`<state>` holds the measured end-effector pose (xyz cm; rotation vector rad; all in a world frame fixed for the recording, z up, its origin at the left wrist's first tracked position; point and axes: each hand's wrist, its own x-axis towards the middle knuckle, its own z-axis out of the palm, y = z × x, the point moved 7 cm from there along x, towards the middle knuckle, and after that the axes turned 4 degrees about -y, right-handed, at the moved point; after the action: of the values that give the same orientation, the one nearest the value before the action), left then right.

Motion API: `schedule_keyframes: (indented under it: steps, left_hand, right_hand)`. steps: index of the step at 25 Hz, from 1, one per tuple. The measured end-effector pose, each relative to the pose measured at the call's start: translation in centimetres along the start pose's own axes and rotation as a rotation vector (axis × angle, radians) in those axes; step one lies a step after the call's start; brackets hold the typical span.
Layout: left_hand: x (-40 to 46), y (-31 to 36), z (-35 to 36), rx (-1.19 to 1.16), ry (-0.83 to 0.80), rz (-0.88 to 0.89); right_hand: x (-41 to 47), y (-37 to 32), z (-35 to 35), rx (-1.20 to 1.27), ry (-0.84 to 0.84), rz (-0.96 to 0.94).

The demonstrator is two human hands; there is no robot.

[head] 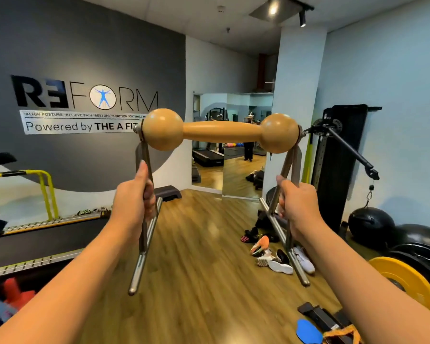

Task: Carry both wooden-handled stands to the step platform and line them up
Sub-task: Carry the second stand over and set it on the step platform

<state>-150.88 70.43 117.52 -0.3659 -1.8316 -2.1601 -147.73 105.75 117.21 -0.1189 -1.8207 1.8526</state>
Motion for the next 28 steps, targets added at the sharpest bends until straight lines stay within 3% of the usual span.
schedule_keyframes:
  steps: [7, 19, 28]
  left_hand:
    - [14.4, -7.7, 4.3, 0.121, 0.055, 0.044]
    - [37.7, -16.2, 8.6, 0.223, 0.234, 0.146]
    - [57.6, -25.6, 6.1, 0.261, 0.233, 0.101]
  right_hand:
    - [17.2, 6.5, 2.8, 0.015, -0.067, -0.042]
    - [45.0, 13.6, 12.9, 0.097, -0.334, -0.037]
    - [63.1, 23.4, 24.3, 0.089, -0.27, 0.059]
